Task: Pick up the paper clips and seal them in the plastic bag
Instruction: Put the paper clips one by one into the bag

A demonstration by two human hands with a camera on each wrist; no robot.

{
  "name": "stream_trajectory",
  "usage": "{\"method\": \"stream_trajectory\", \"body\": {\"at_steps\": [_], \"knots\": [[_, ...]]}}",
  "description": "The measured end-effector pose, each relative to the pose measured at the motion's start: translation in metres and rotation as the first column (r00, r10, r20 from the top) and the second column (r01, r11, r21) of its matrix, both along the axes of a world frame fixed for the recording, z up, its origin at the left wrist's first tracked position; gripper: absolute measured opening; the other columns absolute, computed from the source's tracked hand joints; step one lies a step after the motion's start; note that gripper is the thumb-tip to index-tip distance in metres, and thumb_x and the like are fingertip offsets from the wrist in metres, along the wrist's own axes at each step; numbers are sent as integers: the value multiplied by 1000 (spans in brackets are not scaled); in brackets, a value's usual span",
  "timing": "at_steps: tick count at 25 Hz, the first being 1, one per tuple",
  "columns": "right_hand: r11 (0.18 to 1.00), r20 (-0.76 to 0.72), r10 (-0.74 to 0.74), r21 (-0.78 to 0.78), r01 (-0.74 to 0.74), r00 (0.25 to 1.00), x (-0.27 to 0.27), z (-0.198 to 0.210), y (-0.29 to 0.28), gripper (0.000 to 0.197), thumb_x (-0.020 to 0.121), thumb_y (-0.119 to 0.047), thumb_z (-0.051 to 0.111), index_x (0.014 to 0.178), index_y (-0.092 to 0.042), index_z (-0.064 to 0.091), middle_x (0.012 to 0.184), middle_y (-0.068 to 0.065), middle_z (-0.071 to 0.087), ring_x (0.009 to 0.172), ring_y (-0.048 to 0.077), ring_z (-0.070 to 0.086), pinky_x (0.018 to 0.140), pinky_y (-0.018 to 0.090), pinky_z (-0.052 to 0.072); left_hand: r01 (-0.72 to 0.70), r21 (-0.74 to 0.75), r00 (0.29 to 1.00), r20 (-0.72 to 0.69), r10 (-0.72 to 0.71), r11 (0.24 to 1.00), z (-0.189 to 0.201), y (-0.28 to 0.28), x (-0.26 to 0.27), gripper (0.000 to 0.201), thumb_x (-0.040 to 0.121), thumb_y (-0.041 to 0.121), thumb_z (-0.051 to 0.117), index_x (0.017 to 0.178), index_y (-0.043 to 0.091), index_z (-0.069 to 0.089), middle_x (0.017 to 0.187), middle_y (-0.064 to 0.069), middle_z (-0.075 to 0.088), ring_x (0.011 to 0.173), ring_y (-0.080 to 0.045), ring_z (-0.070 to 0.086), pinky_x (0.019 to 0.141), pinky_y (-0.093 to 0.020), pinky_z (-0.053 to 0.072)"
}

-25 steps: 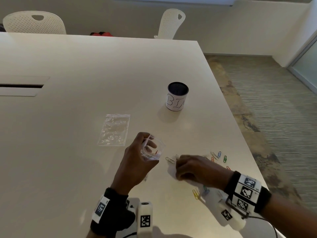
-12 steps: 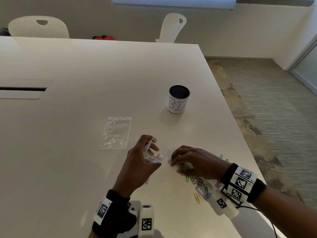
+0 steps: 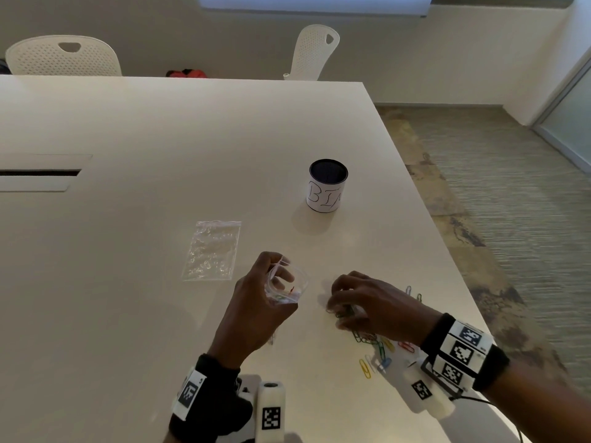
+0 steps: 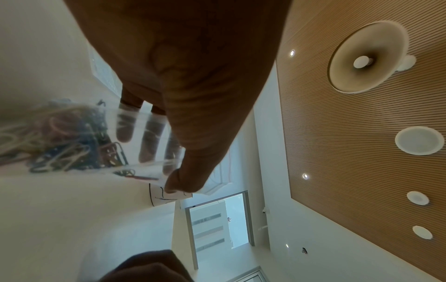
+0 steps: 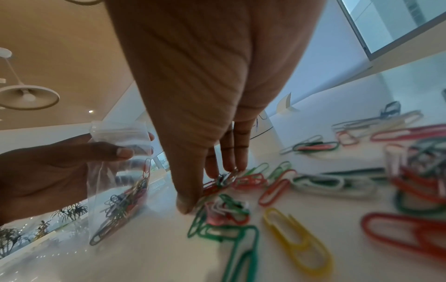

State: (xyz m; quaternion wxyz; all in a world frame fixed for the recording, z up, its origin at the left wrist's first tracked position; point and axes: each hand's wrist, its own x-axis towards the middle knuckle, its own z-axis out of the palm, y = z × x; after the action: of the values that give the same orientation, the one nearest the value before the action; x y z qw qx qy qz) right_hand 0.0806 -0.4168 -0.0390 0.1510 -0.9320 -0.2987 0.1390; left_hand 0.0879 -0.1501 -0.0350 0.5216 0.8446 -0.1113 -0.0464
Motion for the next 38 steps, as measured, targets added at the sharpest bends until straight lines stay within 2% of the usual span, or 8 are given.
{"method": "stream_trajectory", "body": {"at_steps": [8,14,19,22,26,31,33,38], "knots": [[984,-6,0,-179,-1,1000,-14,6,-6,54,94,-46,66,144,-43,47,147,-10,41,125,5,43,91,21,51,3,14,1000,8,-4,1000,1,1,0,52,79,15,84,119,31,54,100,13,69,93,-10,68,75,-29,62],[991,27,-58,-117,61,998,-26,7,7,34,99,-21,64,131,-30,61,133,-5,56,114,8,53,98,26,53,-6,22,1000,10,5,1000,0,-2,0,51,80,17,84,117,32,54,99,12,69,91,-11,68,74,-26,60],[979,86,-141,-139,152,986,-19,7,18,23,98,-19,66,121,-20,64,116,-1,64,97,11,63,85,19,53,-2,26,1000,15,2,1000,0,-3,-2,52,79,16,84,118,32,54,100,11,70,92,-12,69,74,-24,60],[963,31,-270,-16,270,962,-5,8,11,9,96,-10,67,99,-15,74,100,1,71,83,12,70,77,28,61,9,20,1000,16,-9,1000,1,-3,-4,53,79,15,84,119,32,54,101,11,69,94,-13,68,74,-27,61],[809,-210,-480,270,523,852,5,16,2,11,85,-7,81,90,-17,81,87,-2,79,78,6,74,77,17,59,30,18,999,37,-30,999,1,-3,-6,52,79,16,84,120,30,54,102,11,69,95,-13,67,74,-23,60],[453,-488,-403,629,632,774,-3,61,27,11,83,-6,83,93,-8,79,86,10,80,86,27,78,86,28,62,41,13,999,32,-41,999,1,-5,-5,50,81,19,83,120,29,54,103,10,69,96,-13,68,74,-25,61],[464,-427,-392,673,576,815,-4,72,45,12,83,-7,83,94,-10,79,87,7,81,85,21,78,86,28,63,45,20,998,37,-46,999,1,-7,-4,50,82,18,83,120,30,53,104,11,68,96,-12,67,74,-25,62],[740,-72,-401,563,369,913,0,62,84,11,87,-9,80,96,-16,81,92,-3,78,79,6,75,79,22,62,49,34,998,28,-50,998,0,-10,-4,52,81,14,84,121,30,53,100,11,70,92,-6,70,73,-21,61]]}}
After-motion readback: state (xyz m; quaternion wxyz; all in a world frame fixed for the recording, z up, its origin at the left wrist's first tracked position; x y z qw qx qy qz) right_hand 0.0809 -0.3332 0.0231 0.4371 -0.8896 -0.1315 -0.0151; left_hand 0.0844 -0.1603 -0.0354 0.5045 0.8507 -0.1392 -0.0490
